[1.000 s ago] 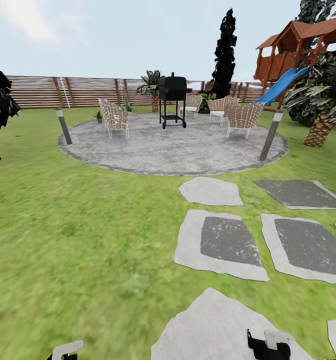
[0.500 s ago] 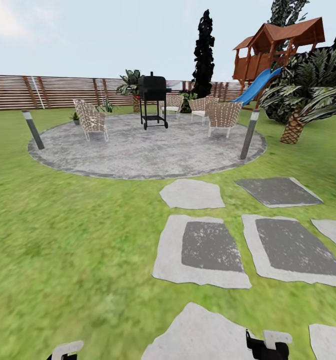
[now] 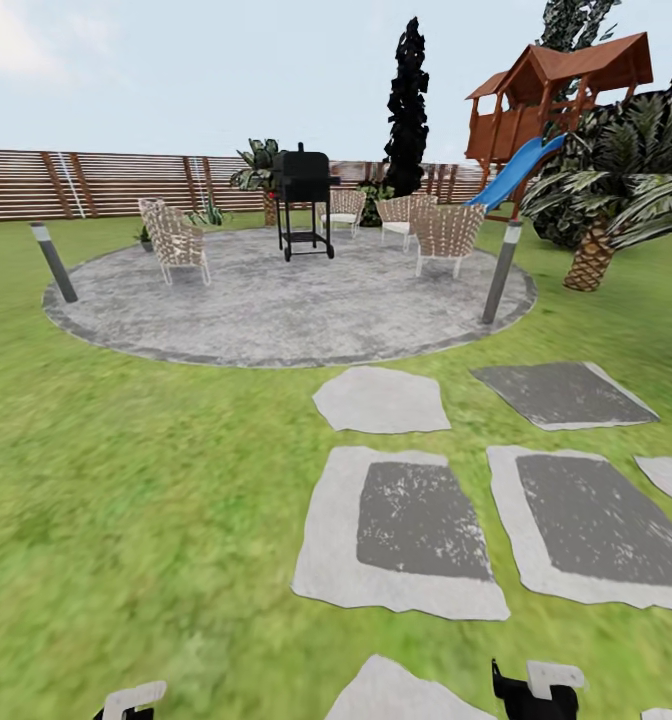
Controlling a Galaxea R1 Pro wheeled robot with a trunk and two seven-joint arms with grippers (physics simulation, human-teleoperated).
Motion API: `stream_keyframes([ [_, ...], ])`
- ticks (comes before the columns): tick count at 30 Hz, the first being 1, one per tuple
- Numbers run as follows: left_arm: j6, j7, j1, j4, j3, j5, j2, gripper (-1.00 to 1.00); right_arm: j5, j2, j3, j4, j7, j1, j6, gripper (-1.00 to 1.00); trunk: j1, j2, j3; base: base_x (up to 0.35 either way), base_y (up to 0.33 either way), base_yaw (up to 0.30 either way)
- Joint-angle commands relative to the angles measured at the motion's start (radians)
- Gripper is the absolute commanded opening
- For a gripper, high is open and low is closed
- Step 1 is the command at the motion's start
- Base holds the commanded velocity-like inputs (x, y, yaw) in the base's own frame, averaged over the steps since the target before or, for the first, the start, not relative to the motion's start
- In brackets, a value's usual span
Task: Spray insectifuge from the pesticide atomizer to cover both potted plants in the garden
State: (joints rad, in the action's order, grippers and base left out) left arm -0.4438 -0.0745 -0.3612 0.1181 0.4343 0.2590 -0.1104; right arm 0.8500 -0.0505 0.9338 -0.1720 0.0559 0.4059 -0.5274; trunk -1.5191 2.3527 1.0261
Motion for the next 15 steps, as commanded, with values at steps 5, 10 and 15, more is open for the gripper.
stream_keyframes([
  [5, -0.004, -0.007, -0.001, -0.002, 0.003, 0.011, -0.001, -1.0, 0.01, 0.001, 0.004, 0.003, 0.004, 0.001, -0.003, 1.0, 0.0, 0.0, 0.001, 0.322, -0.006, 0.0],
  [10, -0.004, -0.007, -0.001, -0.002, 0.003, 0.01, -0.002, -1.0, 0.008, 0.003, 0.003, 0.003, 0.005, 0.001, -0.003, 1.0, 0.0, 0.0, 0.001, 0.325, 0.0, 0.0],
  [15, -0.004, -0.006, -0.001, -0.002, 0.003, 0.009, -0.002, -1.0, 0.003, 0.003, 0.003, 0.003, 0.005, 0.001, -0.003, 1.0, 0.0, 0.0, 0.001, 0.326, 0.0, 0.0],
])
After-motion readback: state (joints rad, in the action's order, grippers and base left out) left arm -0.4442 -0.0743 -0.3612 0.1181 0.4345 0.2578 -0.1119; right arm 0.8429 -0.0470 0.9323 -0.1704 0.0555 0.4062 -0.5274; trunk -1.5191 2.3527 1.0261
